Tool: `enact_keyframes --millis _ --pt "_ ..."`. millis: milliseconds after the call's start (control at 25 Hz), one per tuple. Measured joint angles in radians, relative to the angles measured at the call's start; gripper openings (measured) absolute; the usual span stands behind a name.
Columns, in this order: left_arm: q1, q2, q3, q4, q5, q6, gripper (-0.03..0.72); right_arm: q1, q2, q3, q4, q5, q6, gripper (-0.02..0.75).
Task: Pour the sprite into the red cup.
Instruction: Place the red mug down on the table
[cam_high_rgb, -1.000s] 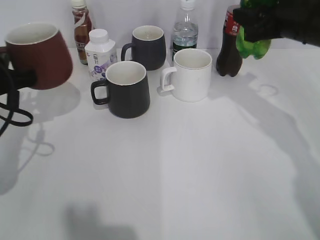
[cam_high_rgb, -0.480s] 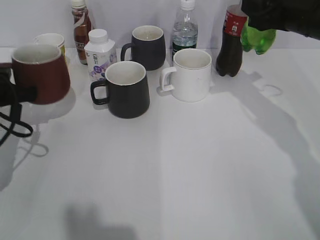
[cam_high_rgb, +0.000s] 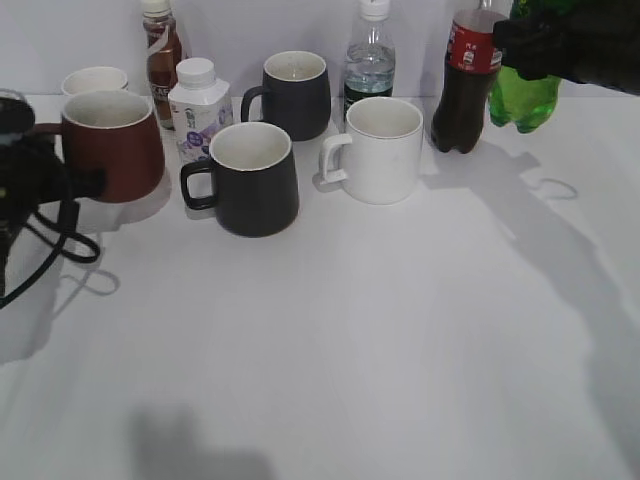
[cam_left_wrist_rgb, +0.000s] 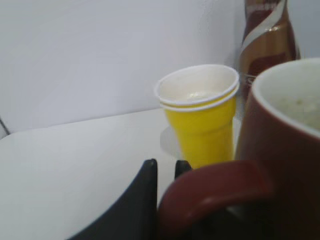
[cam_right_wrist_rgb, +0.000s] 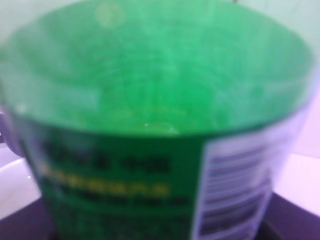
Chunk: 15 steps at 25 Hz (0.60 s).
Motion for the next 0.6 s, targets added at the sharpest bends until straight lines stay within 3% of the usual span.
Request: enact_keyframes --millis 280,600 --pt "0.037 0.061 -0.030 0.016 0.038 -0.053 0.077 0.000 0.000 0.001 0.003 0.033 -0.001 0.410" --pt "0.094 0.103 -0.039 0.134 0.055 -0.108 0.077 0.000 0.000 0.001 0.003 0.043 -0.002 0.410"
